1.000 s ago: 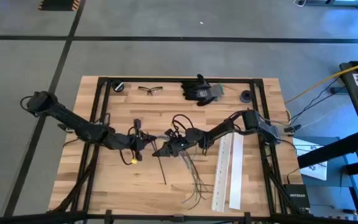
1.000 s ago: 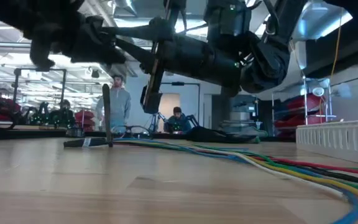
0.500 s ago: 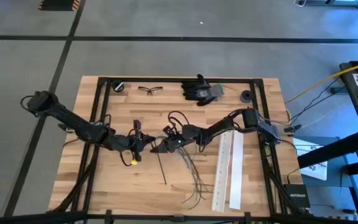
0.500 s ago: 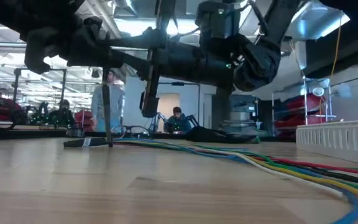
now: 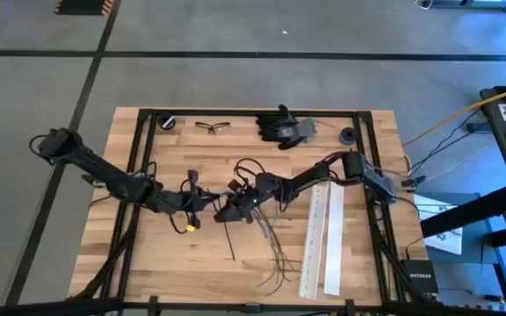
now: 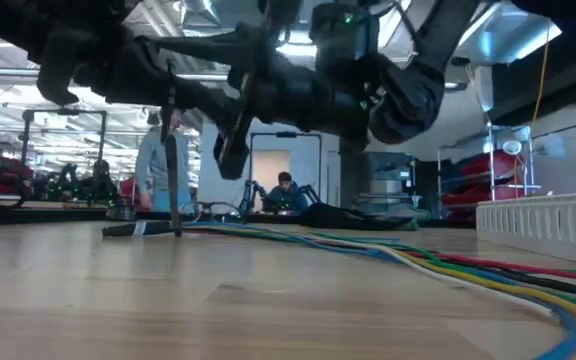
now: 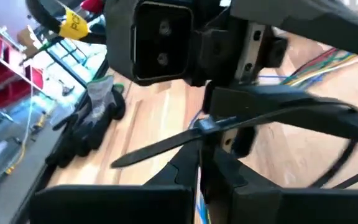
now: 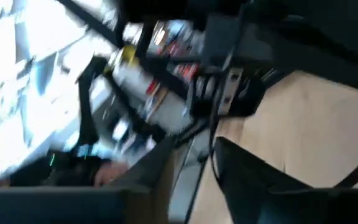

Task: Ziptie cables
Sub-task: Wrap the zip tie on the cables

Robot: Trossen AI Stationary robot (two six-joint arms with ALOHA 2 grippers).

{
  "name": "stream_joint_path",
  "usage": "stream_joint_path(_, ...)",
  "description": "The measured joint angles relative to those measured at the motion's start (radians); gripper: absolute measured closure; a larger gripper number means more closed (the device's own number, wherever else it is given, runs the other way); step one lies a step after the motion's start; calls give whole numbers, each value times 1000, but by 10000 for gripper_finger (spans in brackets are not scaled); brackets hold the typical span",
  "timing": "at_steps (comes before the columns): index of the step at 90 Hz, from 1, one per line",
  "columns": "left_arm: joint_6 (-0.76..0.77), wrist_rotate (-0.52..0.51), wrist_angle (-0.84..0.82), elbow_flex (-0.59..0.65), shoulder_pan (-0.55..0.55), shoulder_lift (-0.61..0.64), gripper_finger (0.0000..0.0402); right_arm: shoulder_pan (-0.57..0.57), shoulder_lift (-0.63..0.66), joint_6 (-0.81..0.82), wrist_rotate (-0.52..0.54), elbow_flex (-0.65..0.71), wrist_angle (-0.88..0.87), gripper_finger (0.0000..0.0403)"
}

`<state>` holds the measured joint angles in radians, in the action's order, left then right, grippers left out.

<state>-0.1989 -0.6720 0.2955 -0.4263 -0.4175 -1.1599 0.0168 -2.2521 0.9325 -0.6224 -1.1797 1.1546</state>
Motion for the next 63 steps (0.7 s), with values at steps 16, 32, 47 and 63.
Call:
stream_joint_path(16,74,-1,3,0,0,0,402,-78,4,-3,-195,1,-4,248)
stream_joint_path(32,114,-13,9,0,1,0,402,-149,5,-21,-309,1,-3,248)
stream_joint_path(47,120,-20,8,0,1,0,402,-238,5,-22,-426,1,12,248)
stream_joint_path(63,118,-20,25,0,1,0,402,-313,6,-30,-335,1,128,248)
